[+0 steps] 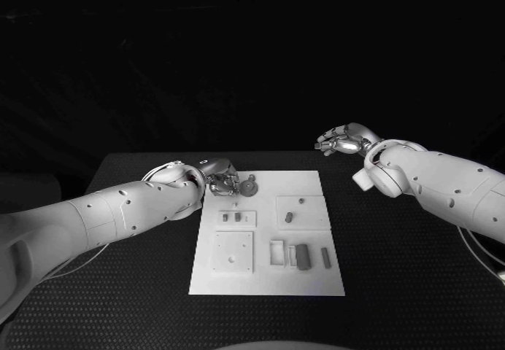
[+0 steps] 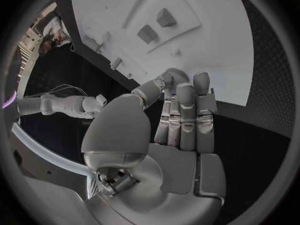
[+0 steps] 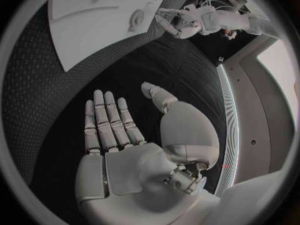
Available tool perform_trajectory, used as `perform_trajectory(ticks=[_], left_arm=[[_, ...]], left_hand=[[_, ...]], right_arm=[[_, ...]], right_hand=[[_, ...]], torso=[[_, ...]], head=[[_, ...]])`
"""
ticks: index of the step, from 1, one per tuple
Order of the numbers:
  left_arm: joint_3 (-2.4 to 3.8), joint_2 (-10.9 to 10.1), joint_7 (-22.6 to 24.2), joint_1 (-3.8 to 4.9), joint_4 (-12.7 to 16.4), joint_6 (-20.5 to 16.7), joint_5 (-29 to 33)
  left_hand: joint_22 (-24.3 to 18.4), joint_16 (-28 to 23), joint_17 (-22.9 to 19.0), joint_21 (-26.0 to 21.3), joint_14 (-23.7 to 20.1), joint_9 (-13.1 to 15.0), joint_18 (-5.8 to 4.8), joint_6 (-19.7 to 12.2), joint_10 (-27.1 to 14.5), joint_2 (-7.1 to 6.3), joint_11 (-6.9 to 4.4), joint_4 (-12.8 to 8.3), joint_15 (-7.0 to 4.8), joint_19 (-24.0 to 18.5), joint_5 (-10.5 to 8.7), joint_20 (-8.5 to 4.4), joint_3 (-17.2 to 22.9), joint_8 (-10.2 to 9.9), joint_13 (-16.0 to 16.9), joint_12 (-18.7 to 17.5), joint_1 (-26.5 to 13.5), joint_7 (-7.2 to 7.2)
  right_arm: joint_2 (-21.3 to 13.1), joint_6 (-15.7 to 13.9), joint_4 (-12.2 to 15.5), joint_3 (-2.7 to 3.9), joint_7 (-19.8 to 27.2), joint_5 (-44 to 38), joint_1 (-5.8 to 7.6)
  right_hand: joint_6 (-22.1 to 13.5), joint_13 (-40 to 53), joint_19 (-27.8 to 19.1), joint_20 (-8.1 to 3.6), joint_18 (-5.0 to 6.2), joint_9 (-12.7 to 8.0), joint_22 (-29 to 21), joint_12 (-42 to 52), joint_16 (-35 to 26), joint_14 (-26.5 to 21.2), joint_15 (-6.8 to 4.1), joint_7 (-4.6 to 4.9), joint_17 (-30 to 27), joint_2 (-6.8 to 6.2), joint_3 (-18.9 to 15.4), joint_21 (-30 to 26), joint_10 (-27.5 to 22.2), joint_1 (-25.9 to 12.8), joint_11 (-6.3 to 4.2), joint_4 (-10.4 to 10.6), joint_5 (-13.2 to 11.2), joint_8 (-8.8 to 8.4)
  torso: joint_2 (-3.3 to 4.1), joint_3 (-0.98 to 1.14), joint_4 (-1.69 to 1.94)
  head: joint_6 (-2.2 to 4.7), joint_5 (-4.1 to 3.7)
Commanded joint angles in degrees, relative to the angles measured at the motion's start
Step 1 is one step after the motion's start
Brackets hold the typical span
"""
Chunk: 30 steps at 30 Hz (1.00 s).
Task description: Assemble the parts on the task board
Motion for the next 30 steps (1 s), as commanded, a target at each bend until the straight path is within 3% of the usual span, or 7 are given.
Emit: perform_trajectory(ticks=[1,22,30], left_arm=[[0.00,-0.4,-0.7,0.10,0.3,5.2,-1.2],[-0.13,0.0,-0.3,-0.02,-0.8,5.2,-1.5],[-0.56,0.3,-0.4,-0.15,-1.2,5.9,-1.5]], left_hand=[[1.5,0.3,-0.1,0.4,0.2,0.1,2.78,0.3,0.3,0.39,-0.03,0.1,-0.39,0.3,0.23,-0.14,0.4,0.1,0.1,-0.2,-0.1,-0.04],[1.5,0.9,-0.3,0.8,0.2,0.1,2.81,0.3,0.4,0.63,-0.07,0.1,-0.43,0.4,0.31,-0.21,0.5,0.1,0.1,-0.3,-0.3,-0.03],[1.5,0.9,-0.3,0.8,0.2,0.1,2.82,0.3,0.4,0.65,-0.07,0.1,-0.44,0.5,0.31,-0.22,0.5,0.1,0.1,-0.3,-0.3,-0.03]], right_arm=[[-0.1,0.5,0.1,0.02,0.4,0.0,0.00],[0.0,0.5,0.2,0.02,0.4,0.0,0.00],[0.0,0.5,0.1,0.02,0.4,0.0,0.00]], right_hand=[[-0.5,-0.1,0.5,0.00,-0.46,-0.1,0.1,-0.4,-0.2,0.4,-0.08,3.81,0.0,-0.21,-0.1,-0.2,0.5,0.4,0.13,0.2,0.1,0.15],[-0.4,-0.2,0.6,0.01,-0.45,-0.1,0.1,-0.4,-0.3,0.5,-0.08,3.80,0.0,-0.21,-0.2,-0.3,0.5,0.4,0.13,0.2,0.1,0.18],[-0.4,-0.3,0.6,0.01,-0.45,-0.1,0.1,-0.4,-0.3,0.5,-0.08,3.80,0.0,-0.21,-0.2,-0.4,0.6,0.4,0.13,0.2,0.1,0.19]], torso=[[0.01,-0.01,-0.02],[0.04,0.02,-0.05],[0.04,0.03,-0.09]], head=[[-0.14,-0.10],[-0.33,-0.17],[-0.38,-0.22]])
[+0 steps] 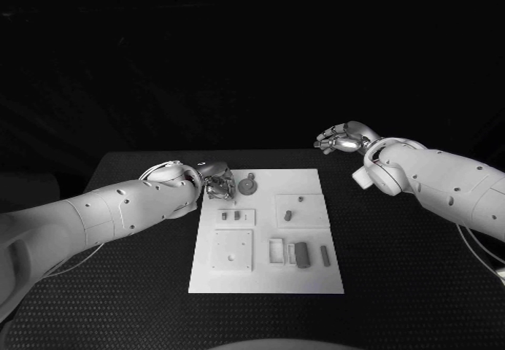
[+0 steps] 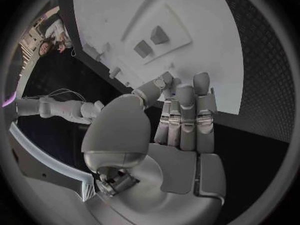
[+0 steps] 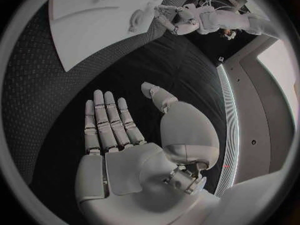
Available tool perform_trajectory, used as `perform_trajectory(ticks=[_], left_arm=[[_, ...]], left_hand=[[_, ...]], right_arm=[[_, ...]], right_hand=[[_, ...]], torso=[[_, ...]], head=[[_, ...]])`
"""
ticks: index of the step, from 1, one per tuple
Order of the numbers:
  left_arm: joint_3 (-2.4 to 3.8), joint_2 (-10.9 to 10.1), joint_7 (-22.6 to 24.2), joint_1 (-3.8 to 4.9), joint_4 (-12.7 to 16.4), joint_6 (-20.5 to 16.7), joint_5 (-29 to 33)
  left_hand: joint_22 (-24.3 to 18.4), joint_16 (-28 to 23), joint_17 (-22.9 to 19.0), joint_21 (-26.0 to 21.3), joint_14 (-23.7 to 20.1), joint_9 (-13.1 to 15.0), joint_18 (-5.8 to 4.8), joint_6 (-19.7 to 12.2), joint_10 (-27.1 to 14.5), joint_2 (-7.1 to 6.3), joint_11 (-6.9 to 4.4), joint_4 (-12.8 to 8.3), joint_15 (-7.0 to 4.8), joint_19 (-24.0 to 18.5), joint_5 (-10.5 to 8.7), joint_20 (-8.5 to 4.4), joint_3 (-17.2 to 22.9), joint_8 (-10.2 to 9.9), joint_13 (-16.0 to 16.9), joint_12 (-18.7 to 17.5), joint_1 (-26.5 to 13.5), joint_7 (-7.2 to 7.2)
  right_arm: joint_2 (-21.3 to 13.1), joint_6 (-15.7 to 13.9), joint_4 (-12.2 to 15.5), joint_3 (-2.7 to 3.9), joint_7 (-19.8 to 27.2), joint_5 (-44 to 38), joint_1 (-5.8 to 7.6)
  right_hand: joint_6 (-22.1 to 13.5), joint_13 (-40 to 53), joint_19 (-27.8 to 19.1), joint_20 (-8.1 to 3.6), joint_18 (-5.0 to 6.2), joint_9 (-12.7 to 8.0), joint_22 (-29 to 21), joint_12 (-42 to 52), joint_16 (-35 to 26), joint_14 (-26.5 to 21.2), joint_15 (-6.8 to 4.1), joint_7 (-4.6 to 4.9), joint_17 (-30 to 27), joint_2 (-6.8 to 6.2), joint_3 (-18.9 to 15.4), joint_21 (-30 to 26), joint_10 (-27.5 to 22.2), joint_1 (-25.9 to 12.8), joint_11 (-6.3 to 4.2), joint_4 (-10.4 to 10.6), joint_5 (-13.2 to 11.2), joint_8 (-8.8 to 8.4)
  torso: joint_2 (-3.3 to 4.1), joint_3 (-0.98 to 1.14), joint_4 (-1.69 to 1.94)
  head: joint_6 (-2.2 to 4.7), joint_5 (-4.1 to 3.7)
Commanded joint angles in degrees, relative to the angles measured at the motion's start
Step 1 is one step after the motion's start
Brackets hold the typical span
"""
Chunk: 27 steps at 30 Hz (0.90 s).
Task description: Assemble the parts on the task board
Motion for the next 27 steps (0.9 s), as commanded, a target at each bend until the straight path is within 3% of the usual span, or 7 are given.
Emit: perform_trajectory(ticks=[1,21,27], left_arm=[[-0.14,0.3,0.3,-0.12,0.0,1.4,-0.3],[-0.48,0.6,-0.2,-0.46,-0.2,3.0,-0.4],[-1.15,1.2,-0.2,-0.64,-1.3,3.0,-2.3]], left_hand=[[1.5,0.3,-0.1,0.4,-0.1,0.1,2.82,0.4,0.4,0.52,-0.03,0.0,-0.35,0.1,0.33,-0.12,0.3,0.3,0.1,-0.1,0.1,0.10],[1.5,0.6,-0.2,0.6,0.0,0.1,2.84,0.4,0.5,0.66,-0.07,-0.1,-0.39,0.2,0.32,-0.16,0.3,0.3,0.1,-0.2,-0.1,0.12],[1.4,0.7,-0.2,0.6,-0.1,0.1,2.85,0.3,0.5,0.72,-0.07,-0.1,-0.40,0.2,0.33,-0.17,0.3,0.3,0.1,-0.2,-0.1,0.12]], right_arm=[[0.1,0.5,0.0,0.02,0.4,0.0,0.00],[0.1,0.5,0.0,0.02,0.4,0.0,0.00],[0.1,0.5,0.0,0.02,0.5,0.0,0.00]], right_hand=[[-0.4,-0.1,0.2,0.01,-0.46,-0.1,0.1,-0.2,-0.3,0.5,-0.08,3.80,0.0,-0.21,-0.2,-0.4,0.3,0.4,-0.08,0.2,0.1,0.19],[-0.4,-0.2,0.3,0.01,-0.45,-0.1,0.1,-0.3,-0.3,0.5,-0.08,3.79,-0.1,-0.21,-0.2,-0.5,0.4,0.4,-0.08,0.2,0.1,0.21],[-0.4,-0.3,0.3,0.01,-0.44,-0.1,0.1,-0.3,-0.4,0.5,-0.08,3.79,-0.1,-0.21,-0.2,-0.5,0.4,0.4,-0.08,0.2,0.1,0.22]], torso=[[0.00,0.01,-0.02],[-0.01,0.02,-0.01],[0.00,0.01,0.01]], head=[[-0.05,-0.04],[-0.18,-0.05],[-0.29,-0.15]])
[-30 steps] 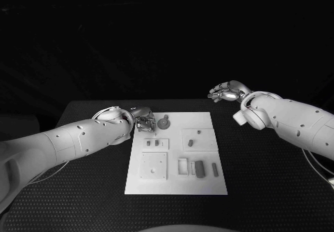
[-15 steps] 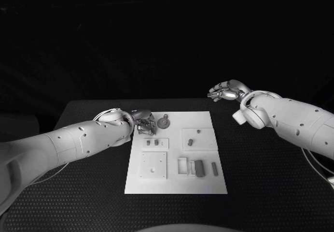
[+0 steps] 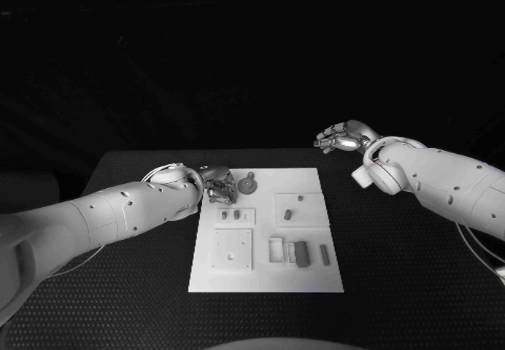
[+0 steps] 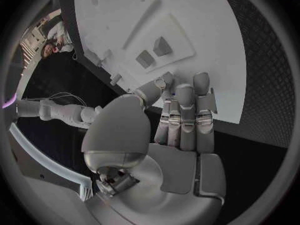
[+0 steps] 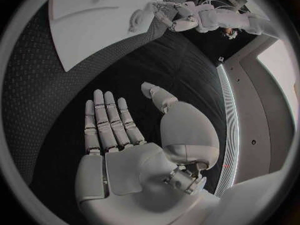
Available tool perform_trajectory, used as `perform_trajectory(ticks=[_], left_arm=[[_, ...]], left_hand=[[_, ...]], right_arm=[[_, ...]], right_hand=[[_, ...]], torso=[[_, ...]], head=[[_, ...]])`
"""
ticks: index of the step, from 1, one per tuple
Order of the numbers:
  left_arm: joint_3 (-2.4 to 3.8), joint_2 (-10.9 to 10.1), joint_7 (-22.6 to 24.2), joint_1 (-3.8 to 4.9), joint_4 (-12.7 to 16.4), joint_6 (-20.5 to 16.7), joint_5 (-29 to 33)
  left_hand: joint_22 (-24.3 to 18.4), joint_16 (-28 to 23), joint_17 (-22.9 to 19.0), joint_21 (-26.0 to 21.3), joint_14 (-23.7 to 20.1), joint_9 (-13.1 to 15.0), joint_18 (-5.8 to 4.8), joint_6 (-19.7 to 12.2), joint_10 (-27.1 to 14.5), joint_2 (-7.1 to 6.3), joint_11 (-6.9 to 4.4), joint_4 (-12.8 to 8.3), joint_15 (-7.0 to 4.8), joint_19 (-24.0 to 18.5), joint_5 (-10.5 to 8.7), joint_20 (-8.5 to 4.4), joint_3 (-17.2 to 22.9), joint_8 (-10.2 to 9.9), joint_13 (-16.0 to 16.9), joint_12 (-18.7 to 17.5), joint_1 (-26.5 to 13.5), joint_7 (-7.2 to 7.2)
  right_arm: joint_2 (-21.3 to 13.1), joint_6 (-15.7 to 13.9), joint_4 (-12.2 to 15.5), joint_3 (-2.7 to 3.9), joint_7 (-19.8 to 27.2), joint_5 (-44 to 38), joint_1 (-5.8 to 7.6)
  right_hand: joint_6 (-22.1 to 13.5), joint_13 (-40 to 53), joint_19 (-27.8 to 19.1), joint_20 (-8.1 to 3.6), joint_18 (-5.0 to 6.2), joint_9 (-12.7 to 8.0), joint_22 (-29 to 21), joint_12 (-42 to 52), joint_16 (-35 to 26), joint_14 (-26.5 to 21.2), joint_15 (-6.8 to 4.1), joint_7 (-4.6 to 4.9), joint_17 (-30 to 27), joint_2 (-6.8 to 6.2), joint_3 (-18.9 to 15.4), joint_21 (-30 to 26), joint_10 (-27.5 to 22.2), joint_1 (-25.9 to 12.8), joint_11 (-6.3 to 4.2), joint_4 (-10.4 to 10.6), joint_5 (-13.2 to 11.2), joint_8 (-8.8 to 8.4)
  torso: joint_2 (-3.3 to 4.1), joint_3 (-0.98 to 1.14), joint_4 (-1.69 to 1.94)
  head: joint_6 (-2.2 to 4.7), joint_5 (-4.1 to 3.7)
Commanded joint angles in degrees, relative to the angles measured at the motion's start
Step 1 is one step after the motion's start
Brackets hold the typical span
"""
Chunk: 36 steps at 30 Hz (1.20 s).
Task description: Assemble the parts on the task board
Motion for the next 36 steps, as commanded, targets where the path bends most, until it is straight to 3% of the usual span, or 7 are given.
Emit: perform_trajectory(ticks=[1,7,32,33,34,36], left_arm=[[-0.47,0.3,-0.2,-0.29,-0.5,1.2,-1.9],[-1.03,1.1,-0.1,-0.65,-1.2,1.1,-2.4],[-1.24,0.8,-1.1,-0.77,-1.8,1.9,-0.4],[-1.24,0.7,-1.2,-0.77,-1.9,1.9,-0.3],[-1.23,0.7,-1.4,-0.77,-1.9,1.7,0.0],[-1.23,0.6,-2.2,-0.77,-2.0,1.4,0.1]], left_hand=[[1.5,0.3,-0.1,0.4,-0.1,0.1,2.85,0.3,0.5,0.80,-0.06,-0.1,-0.41,0.1,0.21,-0.29,0.3,0.2,-0.1,-0.2,0.0,0.08],[1.5,0.4,-0.1,0.4,-0.1,0.1,2.86,0.3,0.5,0.82,-0.07,-0.1,-0.42,0.1,0.21,-0.30,0.3,0.2,-0.1,-0.2,0.1,0.07],[1.4,0.7,-0.3,0.6,-0.2,0.1,2.84,0.3,0.7,0.80,-0.10,0.0,-0.45,0.0,0.19,-0.30,0.3,0.2,0.0,-0.2,-0.1,0.08],[1.4,0.6,-0.3,0.6,-0.3,-0.2,2.82,-0.8,0.4,0.69,-0.04,0.0,-0.34,0.0,0.26,-0.24,0.2,-0.4,-0.1,-0.3,-0.2,0.42],[1.4,0.7,-0.4,0.4,-0.9,-1.5,2.79,-6.8,-1.1,0.31,0.57,0.1,0.20,-0.5,0.16,0.07,-0.2,-3.6,-0.4,-0.7,-1.1,2.42],[1.4,1.0,-0.5,0.5,-1.2,-1.8,2.94,-8.4,-1.6,0.10,0.82,0.1,0.40,-0.7,0.01,0.28,-0.4,-4.4,-0.5,-0.6,-1.2,2.75]], right_arm=[[0.1,0.5,0.1,0.02,0.5,0.0,0.00],[0.2,0.6,-0.1,0.02,0.5,0.0,0.00],[0.2,0.5,-0.1,0.02,0.5,0.0,0.00],[0.2,0.5,-0.1,0.02,0.5,0.0,0.00],[0.2,0.4,-0.1,0.02,0.5,0.0,0.00],[0.2,0.3,-0.1,0.02,0.5,0.0,0.00]], right_hand=[[-0.4,-0.1,0.3,0.02,-0.45,-0.1,0.1,-0.3,-0.4,0.3,0.12,3.79,-0.1,-0.22,-0.2,-0.3,0.4,0.4,-0.08,0.2,0.1,0.22],[-0.5,-0.1,0.3,0.02,-0.45,-0.1,0.1,-0.3,-0.4,0.4,0.12,3.79,-0.1,-0.21,-0.2,-0.4,0.4,0.4,-0.08,0.3,0.1,0.23],[-0.5,-0.2,0.3,0.03,-0.46,-0.1,0.1,-0.3,-0.5,0.3,0.15,3.78,-0.1,-0.25,-0.2,-0.4,0.5,0.4,-0.08,0.3,0.1,0.24],[-0.5,-0.2,0.3,0.03,-0.46,-0.1,0.1,-0.3,-0.5,0.3,0.15,3.78,-0.1,-0.25,-0.2,-0.4,0.5,0.4,-0.08,0.3,0.1,0.24],[-0.5,-0.2,0.3,0.03,-0.47,-0.1,0.1,-0.3,-0.5,0.3,0.16,3.77,-0.1,-0.27,-0.2,-0.5,0.5,0.4,-0.08,0.2,0.1,0.24],[-0.5,-0.3,0.2,0.04,-0.50,-0.1,0.1,-0.4,-0.6,0.2,0.19,3.76,-0.1,-0.31,-0.3,-0.6,0.5,0.5,-0.08,0.2,0.1,0.25]], torso=[[0.00,0.01,-0.01],[0.03,0.02,-0.06],[0.00,0.01,0.01],[0.00,0.01,0.01],[0.00,0.00,0.03],[-0.02,-0.02,0.02]], head=[[-0.09,-0.08],[-0.19,-0.14],[-0.17,-0.36],[-0.17,-0.35],[-0.13,-0.34],[-0.09,-0.35]])
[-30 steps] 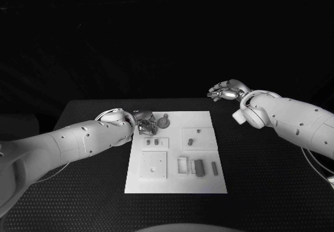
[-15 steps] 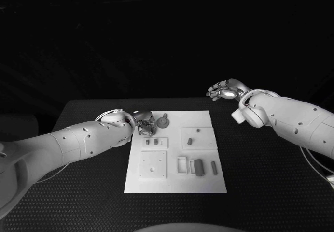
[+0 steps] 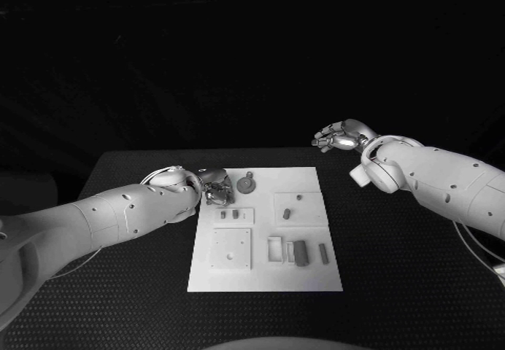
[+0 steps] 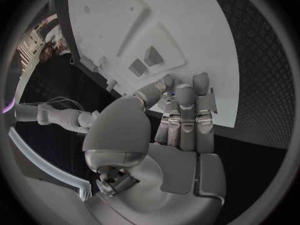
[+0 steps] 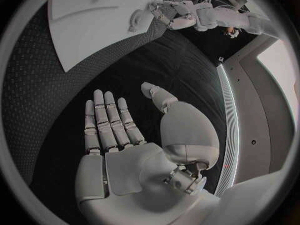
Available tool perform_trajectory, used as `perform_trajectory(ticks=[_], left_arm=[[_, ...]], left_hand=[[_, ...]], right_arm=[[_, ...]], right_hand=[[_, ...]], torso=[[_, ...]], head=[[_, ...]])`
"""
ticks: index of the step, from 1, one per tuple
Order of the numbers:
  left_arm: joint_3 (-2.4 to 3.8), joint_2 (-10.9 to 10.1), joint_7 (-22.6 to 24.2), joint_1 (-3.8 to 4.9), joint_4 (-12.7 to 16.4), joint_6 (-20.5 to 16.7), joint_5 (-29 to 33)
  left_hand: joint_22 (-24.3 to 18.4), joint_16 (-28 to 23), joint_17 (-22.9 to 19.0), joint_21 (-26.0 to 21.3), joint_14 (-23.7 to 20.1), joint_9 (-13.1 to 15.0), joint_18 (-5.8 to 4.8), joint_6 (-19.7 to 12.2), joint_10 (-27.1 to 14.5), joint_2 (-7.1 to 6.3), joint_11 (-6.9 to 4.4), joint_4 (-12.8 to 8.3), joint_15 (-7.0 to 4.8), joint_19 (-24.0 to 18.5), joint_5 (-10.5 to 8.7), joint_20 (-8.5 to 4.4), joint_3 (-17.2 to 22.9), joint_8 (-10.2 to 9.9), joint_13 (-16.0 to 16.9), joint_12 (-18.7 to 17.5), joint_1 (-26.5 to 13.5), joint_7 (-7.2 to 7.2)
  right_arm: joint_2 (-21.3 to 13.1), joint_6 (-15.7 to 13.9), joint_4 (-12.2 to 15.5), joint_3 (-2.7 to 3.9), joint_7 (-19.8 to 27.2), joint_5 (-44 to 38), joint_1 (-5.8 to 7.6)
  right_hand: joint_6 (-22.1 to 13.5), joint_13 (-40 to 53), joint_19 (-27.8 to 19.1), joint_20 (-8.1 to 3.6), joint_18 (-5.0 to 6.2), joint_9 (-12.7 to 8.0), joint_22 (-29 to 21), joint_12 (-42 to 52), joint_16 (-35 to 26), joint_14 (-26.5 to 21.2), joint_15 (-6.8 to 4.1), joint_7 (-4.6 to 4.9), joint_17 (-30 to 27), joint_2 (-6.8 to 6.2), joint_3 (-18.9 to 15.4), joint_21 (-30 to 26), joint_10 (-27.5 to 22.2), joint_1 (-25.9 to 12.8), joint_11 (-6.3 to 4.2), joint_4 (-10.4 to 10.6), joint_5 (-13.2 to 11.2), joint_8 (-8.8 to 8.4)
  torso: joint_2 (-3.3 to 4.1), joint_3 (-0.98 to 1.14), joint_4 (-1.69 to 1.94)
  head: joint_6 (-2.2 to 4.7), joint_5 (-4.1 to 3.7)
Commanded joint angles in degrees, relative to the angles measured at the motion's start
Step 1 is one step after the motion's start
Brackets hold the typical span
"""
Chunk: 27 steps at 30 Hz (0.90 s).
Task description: Assemble the parts on the task board
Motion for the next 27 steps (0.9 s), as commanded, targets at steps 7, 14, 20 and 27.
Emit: perform_trajectory(ticks=[7,14,20,27], left_arm=[[-0.10,-0.5,-3.2,-0.30,-0.3,0.2,1.8],[-0.01,-0.9,-4.9,-0.28,-1.7,-1.1,2.2],[0.48,-2.0,-4.2,-0.20,-3.2,-3.3,6.3],[2.27,-4.7,-1.1,0.10,-3.2,-4.5,29.0]], left_hand=[[1.4,1.0,-0.4,0.4,-1.0,-0.9,2.96,-4.0,-1.1,-0.89,0.70,0.6,0.49,-0.7,-0.10,0.50,-0.9,-1.8,0.1,0.1,-1.3,0.86],[1.4,1.5,-1.0,0.5,-1.6,-1.4,3.34,-6.8,-1.8,-1.42,1.14,0.6,0.92,-1.2,-0.16,0.94,-0.9,-2.8,0.5,0.1,-1.6,1.43],[1.4,1.8,-1.5,0.5,-2.1,-0.9,3.48,-5.7,-1.8,-1.30,1.05,0.7,0.85,-1.6,-0.17,1.10,-0.6,-1.7,0.9,0.3,-1.5,1.24],[0.2,-2.0,-4.6,-3.1,-7.2,-0.1,2.23,-4.4,-4.1,-0.62,1.93,1.3,1.86,-6.7,-0.13,2.29,0.3,0.5,1.2,0.2,-2.6,1.79]], right_arm=[[-0.1,0.4,-0.1,0.02,0.5,0.0,0.00],[-0.8,1.1,0.3,0.02,0.5,-1.1,-0.01],[-2.3,2.7,2.3,0.02,-0.6,-10.8,-0.08],[-5.2,4.7,9.8,0.00,-3.8,-24.8,-0.86]], right_hand=[[-0.5,-0.2,0.1,0.06,-0.54,-0.1,0.1,-0.4,-0.5,0.1,0.24,3.72,-0.1,-0.34,-0.3,-0.5,0.5,0.5,-0.09,0.2,0.1,0.24],[-0.5,-0.3,0.0,0.08,-0.60,-0.1,0.2,-0.5,-0.7,-0.1,0.32,3.66,-0.2,-0.37,-0.3,-0.6,0.6,0.5,-0.11,0.2,0.1,0.26],[2.7,0.7,2.2,-0.70,0.43,0.8,0.7,1.9,1.2,3.0,-0.92,1.88,0.7,0.35,2.3,0.6,4.9,6.0,-1.91,-3.5,0.3,2.28],[6.8,-0.7,12.1,-0.59,3.36,0.9,0.0,0.3,4.2,11.0,-4.63,1.28,3.4,1.97,3.5,1.4,11.7,8.4,-3.97,-6.6,0.2,3.73]], torso=[[0.02,-0.05,0.00],[-0.02,-0.04,0.05],[-0.04,-0.02,0.05],[-0.08,0.03,-0.04]], head=[[-0.01,0.10],[0.00,-0.24],[0.30,-0.15],[1.49,-1.31]])
